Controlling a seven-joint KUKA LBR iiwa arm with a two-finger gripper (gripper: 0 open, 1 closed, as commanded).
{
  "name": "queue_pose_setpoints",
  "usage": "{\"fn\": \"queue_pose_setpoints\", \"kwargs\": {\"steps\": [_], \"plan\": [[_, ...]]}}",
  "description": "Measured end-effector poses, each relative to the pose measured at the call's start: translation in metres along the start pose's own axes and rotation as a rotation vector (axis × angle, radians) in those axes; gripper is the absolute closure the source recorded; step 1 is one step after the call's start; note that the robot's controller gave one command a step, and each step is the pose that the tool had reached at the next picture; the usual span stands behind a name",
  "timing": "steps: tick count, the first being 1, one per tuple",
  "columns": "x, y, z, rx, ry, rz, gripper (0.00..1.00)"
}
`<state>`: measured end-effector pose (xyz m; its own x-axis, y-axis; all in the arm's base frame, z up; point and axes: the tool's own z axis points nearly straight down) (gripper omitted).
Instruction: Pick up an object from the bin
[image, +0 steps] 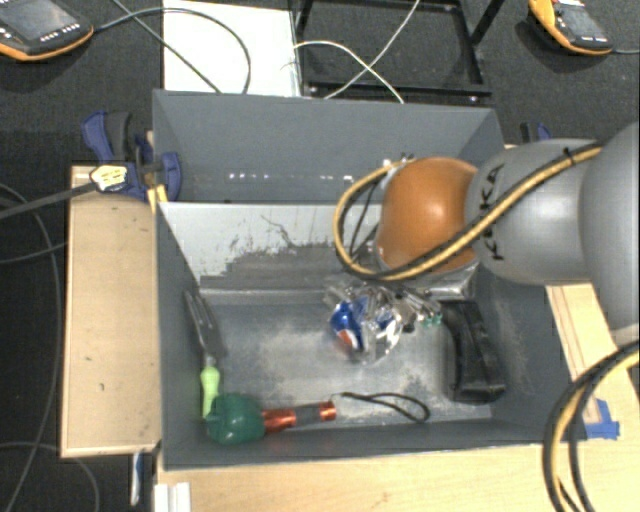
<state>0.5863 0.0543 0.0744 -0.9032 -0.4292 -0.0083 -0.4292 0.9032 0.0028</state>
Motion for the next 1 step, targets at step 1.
{"fn": "queue_pose_setpoints", "kwargs": {"steps": [1], "plan": [[0.0008, 0.0004, -0.0029, -0.001, 0.002, 0.001, 1.00]]}}
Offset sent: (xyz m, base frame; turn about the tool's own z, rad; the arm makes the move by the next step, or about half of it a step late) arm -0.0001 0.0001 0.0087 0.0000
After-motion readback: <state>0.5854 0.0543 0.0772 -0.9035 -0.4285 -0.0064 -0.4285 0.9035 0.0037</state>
